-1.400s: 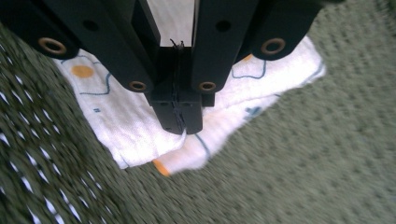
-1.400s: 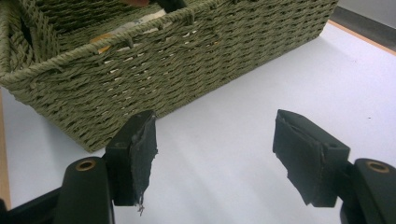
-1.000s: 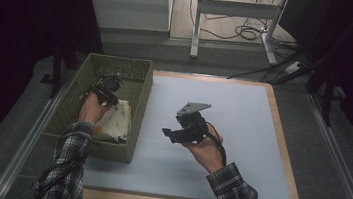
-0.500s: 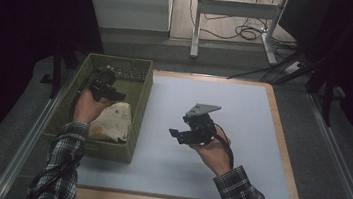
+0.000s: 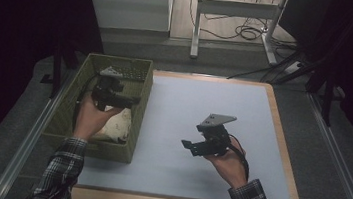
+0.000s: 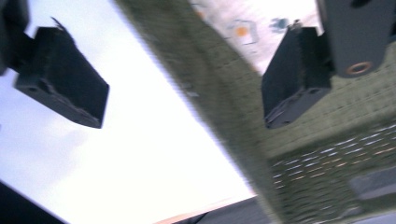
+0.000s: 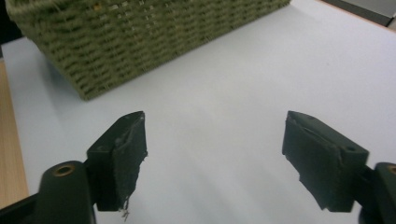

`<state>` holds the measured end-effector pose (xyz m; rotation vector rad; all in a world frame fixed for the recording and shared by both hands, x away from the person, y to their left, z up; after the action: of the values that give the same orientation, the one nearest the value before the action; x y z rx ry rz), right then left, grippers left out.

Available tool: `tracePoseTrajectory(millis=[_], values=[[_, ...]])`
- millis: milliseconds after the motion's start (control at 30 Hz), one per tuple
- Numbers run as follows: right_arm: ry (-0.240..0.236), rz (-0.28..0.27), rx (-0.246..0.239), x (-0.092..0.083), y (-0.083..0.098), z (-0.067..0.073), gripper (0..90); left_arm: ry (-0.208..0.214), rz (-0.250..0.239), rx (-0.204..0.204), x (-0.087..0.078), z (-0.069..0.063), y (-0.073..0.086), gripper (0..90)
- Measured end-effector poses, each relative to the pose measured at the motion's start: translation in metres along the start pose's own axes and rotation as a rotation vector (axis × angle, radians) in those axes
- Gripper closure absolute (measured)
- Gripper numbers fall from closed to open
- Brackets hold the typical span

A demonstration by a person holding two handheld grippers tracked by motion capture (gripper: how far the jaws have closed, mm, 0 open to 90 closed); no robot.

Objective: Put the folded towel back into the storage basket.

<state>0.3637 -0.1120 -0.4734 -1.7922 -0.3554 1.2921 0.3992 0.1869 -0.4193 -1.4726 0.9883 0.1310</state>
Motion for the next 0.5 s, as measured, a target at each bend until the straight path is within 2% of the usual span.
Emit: tracePoseTrajectory(millis=[67, 267, 500], values=[[0.009, -0.006, 0.004, -0.006, 0.006, -0.002, 18.9, 0.024, -0.018, 0.01, -0.001, -0.014, 0.004, 9.3], [0.028, -0.016, 0.021, -0.026, 0.027, -0.004, 13.6, 0.074, -0.051, 0.078, 0.001, -0.062, 0.021, 1.7], [0.063, 0.007, 0.014, -0.043, 0.054, -0.003, 10.5, 0.169, -0.073, 0.101, 0.016, -0.116, 0.049, 0.9]])
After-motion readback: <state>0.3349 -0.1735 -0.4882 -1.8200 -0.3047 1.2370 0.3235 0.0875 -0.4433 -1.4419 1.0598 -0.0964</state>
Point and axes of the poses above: each handheld gripper's, and its own axes: x roughly forward along the jaws, y roughly out of its underside, z roughly to its left, the point moved 4 cm from there along x, roughly forward along the jaws, and after that the axes turned 7 degrees about -x, right-handed, at the moved point
